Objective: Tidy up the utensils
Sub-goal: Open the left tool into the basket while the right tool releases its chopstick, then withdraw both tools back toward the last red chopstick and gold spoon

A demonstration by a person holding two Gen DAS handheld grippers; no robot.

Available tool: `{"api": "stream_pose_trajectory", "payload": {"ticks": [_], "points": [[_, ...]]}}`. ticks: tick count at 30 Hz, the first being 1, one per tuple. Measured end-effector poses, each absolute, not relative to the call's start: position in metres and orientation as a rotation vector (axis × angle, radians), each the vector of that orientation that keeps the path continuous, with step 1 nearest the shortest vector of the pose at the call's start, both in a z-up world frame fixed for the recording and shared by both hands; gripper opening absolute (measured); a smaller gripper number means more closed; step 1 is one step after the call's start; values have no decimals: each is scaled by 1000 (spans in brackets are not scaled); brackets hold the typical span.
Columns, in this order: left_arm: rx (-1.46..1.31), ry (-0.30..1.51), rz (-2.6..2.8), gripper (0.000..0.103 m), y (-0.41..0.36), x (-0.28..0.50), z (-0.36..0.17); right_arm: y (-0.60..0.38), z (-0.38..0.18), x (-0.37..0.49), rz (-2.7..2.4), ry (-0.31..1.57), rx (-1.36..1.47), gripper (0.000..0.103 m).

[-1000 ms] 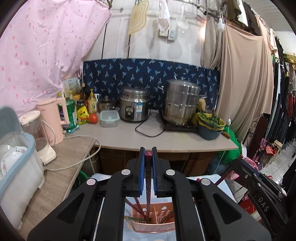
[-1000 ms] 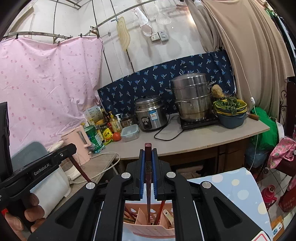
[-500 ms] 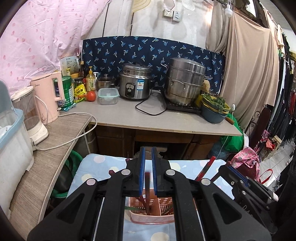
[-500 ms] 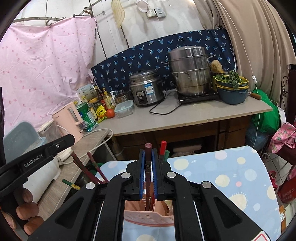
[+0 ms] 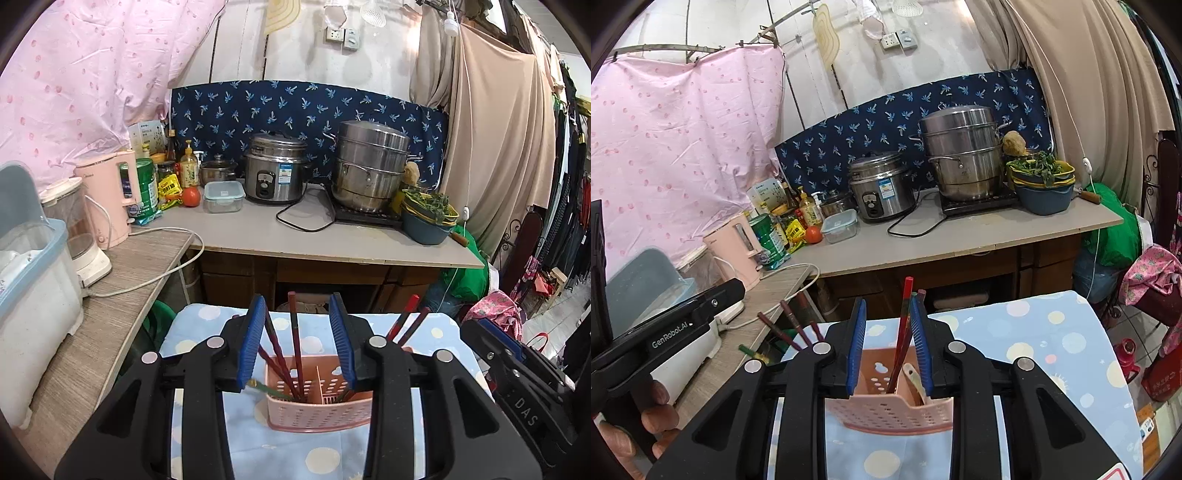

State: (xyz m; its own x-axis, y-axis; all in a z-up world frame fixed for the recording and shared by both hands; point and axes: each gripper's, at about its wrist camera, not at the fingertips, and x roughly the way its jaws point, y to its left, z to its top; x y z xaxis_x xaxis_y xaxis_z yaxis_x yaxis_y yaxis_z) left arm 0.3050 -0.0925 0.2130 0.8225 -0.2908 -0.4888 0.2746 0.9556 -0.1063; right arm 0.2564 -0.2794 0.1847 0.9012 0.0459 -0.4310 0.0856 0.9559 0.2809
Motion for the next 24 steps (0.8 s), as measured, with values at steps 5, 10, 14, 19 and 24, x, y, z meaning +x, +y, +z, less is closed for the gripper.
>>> {"api": "stream_pose_trajectory", "payload": {"ticks": [5, 10, 14, 19, 24], "points": [[-18, 524, -294, 37, -85, 279, 215, -270, 187, 226, 0, 452, 290, 25], [17, 551, -286, 39, -77, 245, 203, -254, 177, 185, 18, 475, 262, 27], [50, 580, -273, 41, -69, 216, 182, -242, 156, 152, 29, 518, 246, 29], [52, 637, -261, 41, -56, 184, 149, -227, 124, 111, 39, 584, 222, 29], [37, 714, -251, 41, -43, 156, 113, -212, 92, 71, 35, 643, 186, 29]]}}
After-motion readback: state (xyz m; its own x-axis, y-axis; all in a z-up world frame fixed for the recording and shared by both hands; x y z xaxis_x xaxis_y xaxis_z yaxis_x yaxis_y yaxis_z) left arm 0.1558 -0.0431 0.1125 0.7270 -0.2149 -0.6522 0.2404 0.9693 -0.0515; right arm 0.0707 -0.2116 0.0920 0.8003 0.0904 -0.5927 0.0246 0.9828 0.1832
